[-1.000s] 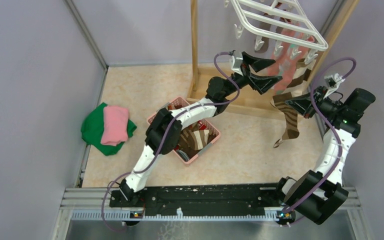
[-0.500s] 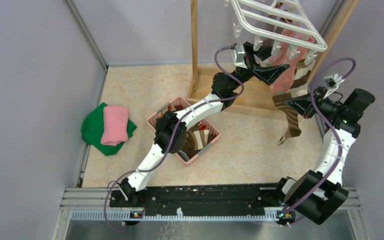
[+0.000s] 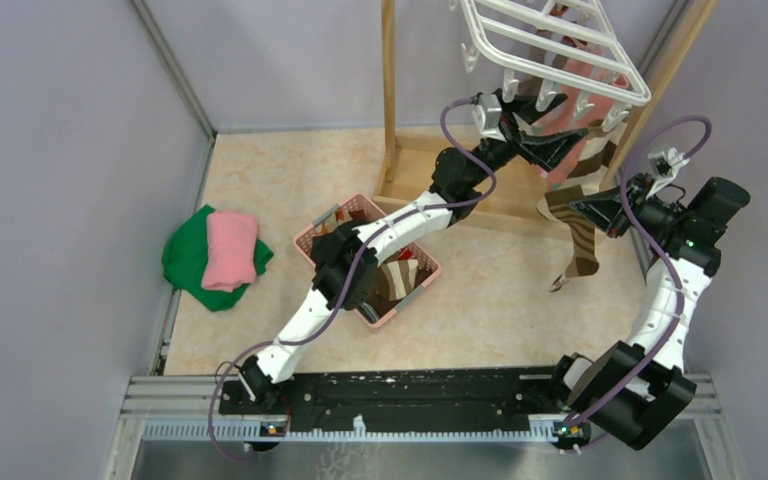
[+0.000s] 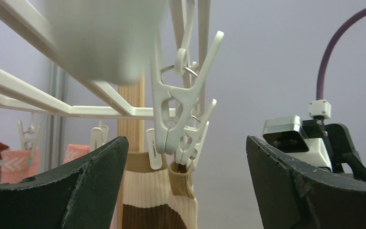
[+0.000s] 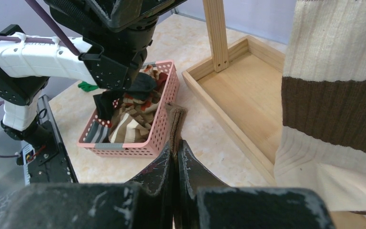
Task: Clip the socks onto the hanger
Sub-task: Open the clamp at the hanger.
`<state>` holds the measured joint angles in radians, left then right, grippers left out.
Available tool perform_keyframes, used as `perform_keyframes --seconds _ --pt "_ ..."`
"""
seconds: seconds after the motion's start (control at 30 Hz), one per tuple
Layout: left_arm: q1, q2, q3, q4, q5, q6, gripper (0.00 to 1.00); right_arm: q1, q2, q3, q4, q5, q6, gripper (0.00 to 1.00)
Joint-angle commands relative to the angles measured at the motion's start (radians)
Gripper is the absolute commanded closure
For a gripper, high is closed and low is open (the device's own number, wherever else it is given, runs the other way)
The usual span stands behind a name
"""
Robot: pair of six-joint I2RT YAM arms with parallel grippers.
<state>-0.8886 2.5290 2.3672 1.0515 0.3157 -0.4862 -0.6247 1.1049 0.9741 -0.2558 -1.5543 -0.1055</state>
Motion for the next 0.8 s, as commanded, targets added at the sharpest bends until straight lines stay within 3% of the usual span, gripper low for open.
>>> perform_keyframes --seconds 0.0,0.77 --pt "-0.003 0.001 0.059 -0.003 -0.063 0.058 0.01 -0.006 -0.036 0.0 -0.002 -0.08 -0.031 1.0" --pt "-0.012 0.049 0.165 -0.057 -0.094 0.085 0.04 -0.005 -0.037 0.031 -0.117 -0.101 -0.121 1.0"
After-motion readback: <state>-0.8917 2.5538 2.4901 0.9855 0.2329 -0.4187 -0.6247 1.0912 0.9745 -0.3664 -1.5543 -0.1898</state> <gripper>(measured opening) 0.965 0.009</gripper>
